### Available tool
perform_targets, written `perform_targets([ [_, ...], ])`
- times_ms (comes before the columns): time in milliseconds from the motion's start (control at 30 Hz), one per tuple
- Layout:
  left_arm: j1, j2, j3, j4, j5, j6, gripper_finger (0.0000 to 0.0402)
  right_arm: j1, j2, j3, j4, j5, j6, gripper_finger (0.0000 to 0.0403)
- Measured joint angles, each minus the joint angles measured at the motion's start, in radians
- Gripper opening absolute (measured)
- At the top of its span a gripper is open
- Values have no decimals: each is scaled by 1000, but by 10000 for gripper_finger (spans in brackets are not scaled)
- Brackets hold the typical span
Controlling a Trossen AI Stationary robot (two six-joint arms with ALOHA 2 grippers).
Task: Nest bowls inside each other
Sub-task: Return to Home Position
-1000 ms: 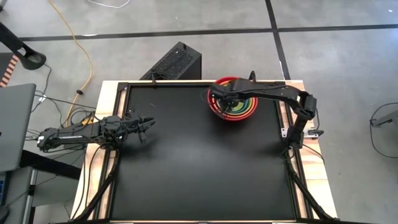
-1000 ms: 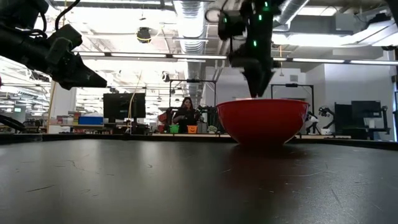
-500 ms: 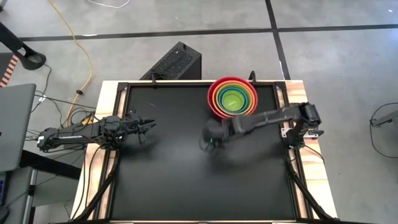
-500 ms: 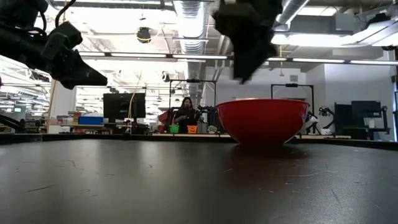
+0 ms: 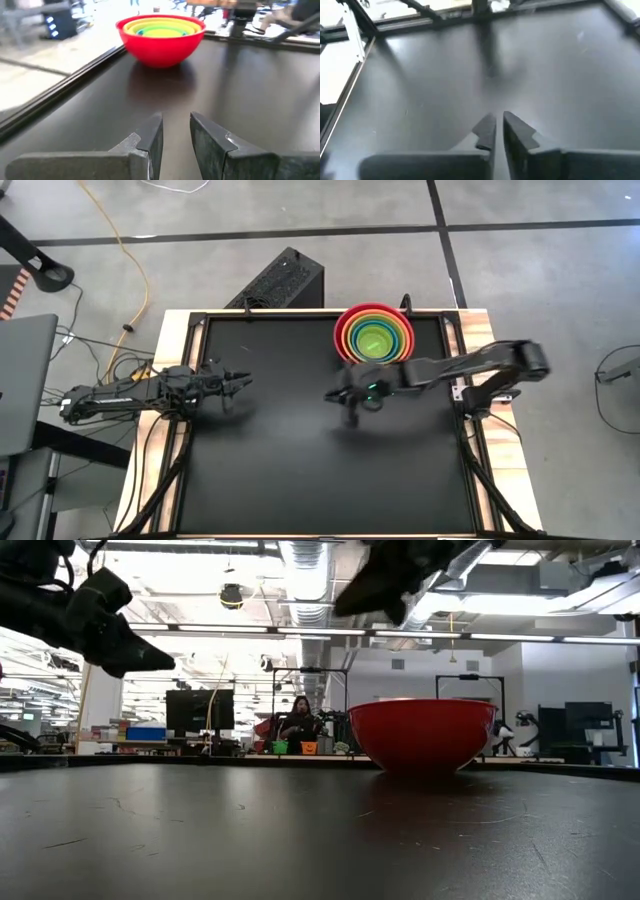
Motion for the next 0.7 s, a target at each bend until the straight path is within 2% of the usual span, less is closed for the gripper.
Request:
perform_targets([
  [100, 0, -1, 0, 26, 51, 26, 87, -19, -167, -103, 7, 1, -46, 31],
  [167, 0, 0, 0, 43, 65, 26, 87, -31, -293, -214, 81, 25, -66, 18],
  [333, 0, 0, 0, 49, 58, 25, 87, -89, -547, -597, 440, 48, -39, 7],
  [433, 0, 0, 0, 49, 58, 18, 87, -125, -639, -805, 642, 48, 33, 9],
  [533, 0, 0, 0, 39, 58, 9, 87, -145, -703, -942, 771, 27, 97, 10],
  [700, 0, 0, 0, 32, 57, 8, 87, -144, -798, -1054, 801, 22, 120, 10],
])
